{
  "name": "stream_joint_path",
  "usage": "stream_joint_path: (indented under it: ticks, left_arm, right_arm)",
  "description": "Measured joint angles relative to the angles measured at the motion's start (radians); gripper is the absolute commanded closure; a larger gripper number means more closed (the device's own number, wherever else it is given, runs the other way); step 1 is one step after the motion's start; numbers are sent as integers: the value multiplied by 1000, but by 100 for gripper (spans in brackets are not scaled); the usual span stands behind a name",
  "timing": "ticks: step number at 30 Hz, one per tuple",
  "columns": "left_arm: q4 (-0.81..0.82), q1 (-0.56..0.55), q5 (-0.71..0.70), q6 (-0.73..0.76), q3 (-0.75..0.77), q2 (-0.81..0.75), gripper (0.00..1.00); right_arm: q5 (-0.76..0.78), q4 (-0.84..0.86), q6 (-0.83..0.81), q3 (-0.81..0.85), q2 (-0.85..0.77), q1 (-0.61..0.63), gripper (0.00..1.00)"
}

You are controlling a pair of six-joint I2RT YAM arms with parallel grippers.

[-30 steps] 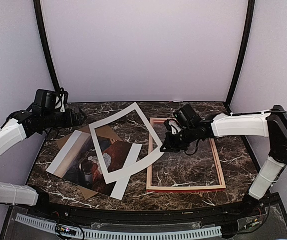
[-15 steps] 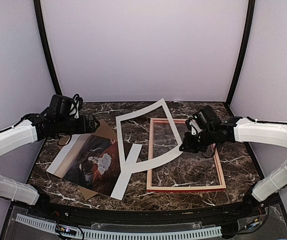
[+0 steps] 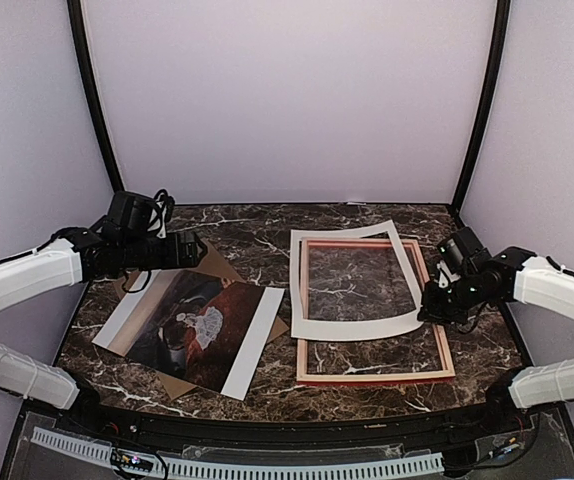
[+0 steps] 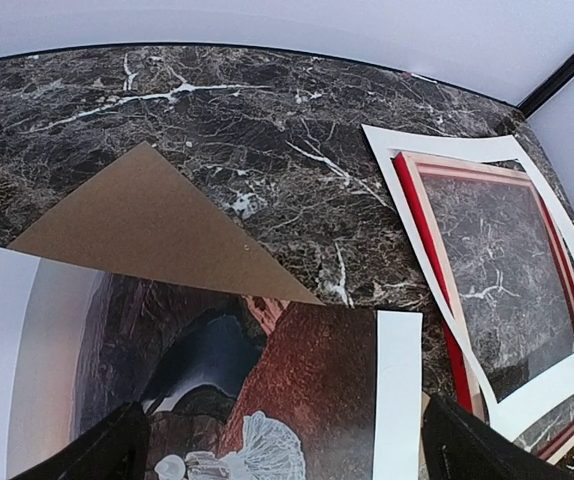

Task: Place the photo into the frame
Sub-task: Pass from the right arm to the left

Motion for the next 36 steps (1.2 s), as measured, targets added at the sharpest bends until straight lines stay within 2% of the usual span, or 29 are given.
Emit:
stream_joint_path:
  ticks: [7, 14, 18, 26, 36]
  left_arm:
    - [25, 0, 5, 7, 0, 25, 2]
    - [36, -1, 9, 12, 0, 40, 2]
    - [40, -1, 9, 13, 0, 40, 2]
    - [43, -1, 11, 13, 0, 43, 2]
    - [43, -1, 12, 13, 0, 46, 2]
  right_arm:
    - [22, -72, 2, 2, -57, -8, 100]
    - [-25, -45, -16, 100, 74, 6, 100]
    - [-26, -50, -25, 186, 98, 23, 100]
    - [2, -130, -26, 340, 26, 33, 100]
    - [68, -351, -14, 357, -97, 33, 100]
